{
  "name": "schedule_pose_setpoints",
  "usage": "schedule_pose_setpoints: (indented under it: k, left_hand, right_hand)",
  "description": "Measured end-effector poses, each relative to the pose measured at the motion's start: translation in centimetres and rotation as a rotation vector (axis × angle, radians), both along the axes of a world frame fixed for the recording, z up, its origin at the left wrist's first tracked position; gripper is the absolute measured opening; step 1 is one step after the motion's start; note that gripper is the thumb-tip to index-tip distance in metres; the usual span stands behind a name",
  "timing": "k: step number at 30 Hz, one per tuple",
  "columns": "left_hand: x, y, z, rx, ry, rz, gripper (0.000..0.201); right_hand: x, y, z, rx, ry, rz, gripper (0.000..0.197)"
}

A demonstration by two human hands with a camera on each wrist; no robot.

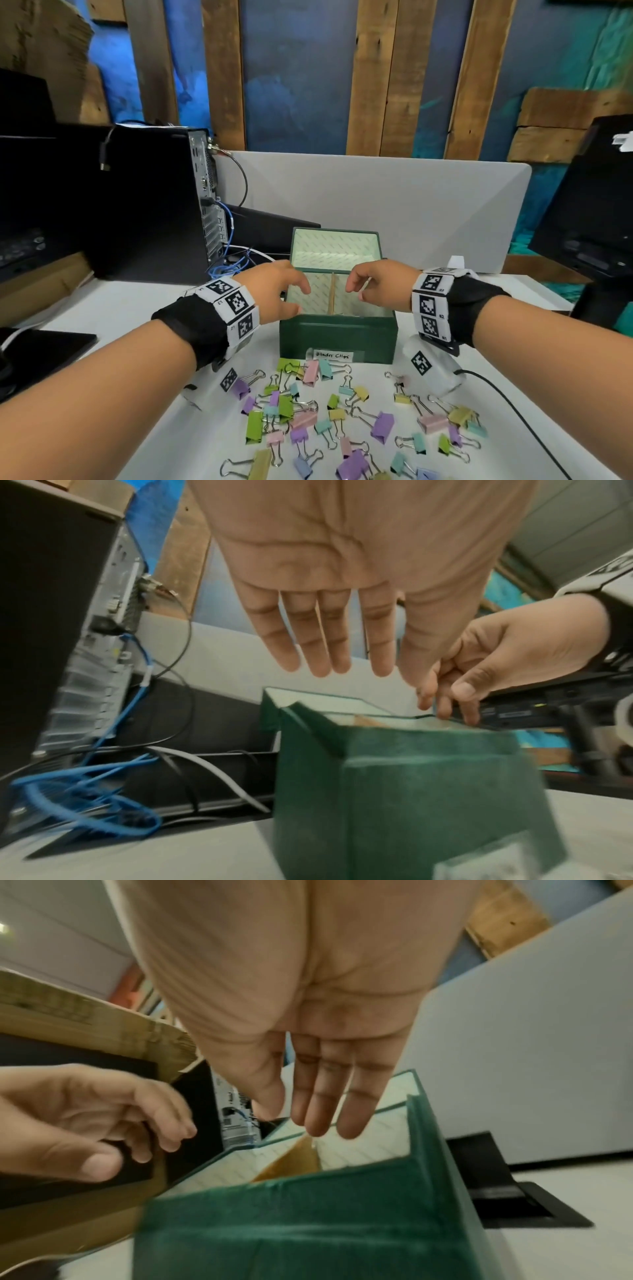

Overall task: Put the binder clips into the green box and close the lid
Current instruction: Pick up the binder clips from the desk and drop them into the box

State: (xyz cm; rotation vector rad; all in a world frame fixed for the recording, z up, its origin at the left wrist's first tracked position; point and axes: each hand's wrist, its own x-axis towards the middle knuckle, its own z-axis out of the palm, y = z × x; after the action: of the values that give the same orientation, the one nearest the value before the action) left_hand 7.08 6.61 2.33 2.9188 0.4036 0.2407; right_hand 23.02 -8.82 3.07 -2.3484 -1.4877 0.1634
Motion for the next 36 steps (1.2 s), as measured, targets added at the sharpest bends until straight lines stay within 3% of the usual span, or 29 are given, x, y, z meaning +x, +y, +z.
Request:
schedule_pose_setpoints:
  k: [2, 5, 8, 11, 14, 21, 25, 31, 34, 36]
  left_hand:
    - [-0.3, -1.2, 0.3, -0.035, 0.065, -0.066, 0.029]
    - [0.1, -3.0, -0.8, -0.008, 0.306, -0.131, 0.032]
    - [0.9, -4.4, -2.2, 0.116, 0.463, -0.115, 0.045]
    - [1.6, -5.1, -3.0, 0.220, 0.578, -0.088, 0.055]
    - [1.8, -5.4, -4.0, 0.226, 0.587, -0.049, 0.054]
    - [1.6, -5.7, -4.3, 0.258, 0.577, -0.024, 0.045]
    - [0.3, -4.8, -4.0, 0.137, 0.480, 0.009, 0.040]
    - [-0.9, -1.4, 0.0, -0.204, 0.131, 0.091, 0.029]
    - [-0.3, 0.8, 1.4, -0.289, -0.106, 0.168, 0.032]
    - [0.2, 1.5, 1.4, -0.311, -0.175, 0.185, 0.033]
  right_hand:
    - [-1.1, -1.0, 0.2, -0.021, -0.047, 0.045, 0.017]
    - [-3.0, -2.3, -0.1, -0.189, -0.057, 0.135, 0.011]
    - [-4.3, -2.5, -1.4, -0.468, -0.078, 0.223, 0.029]
    - [-4.6, -2.0, -3.1, -0.594, -0.177, 0.246, 0.055]
    - [-4.9, -1.2, -4.2, -0.624, -0.177, 0.232, 0.067]
    - [-5.7, 0.5, -5.4, -0.634, -0.222, 0.198, 0.064]
    - [-5.5, -0.2, -6.0, -0.581, -0.182, 0.150, 0.065]
    - [-5.1, -1.1, -5.8, -0.530, -0.131, 0.207, 0.029]
    - [-5.3, -1.4, -5.3, -0.563, -0.077, 0.209, 0.031]
    - [-5.5, -1.8, -5.1, -0.597, -0.077, 0.222, 0.038]
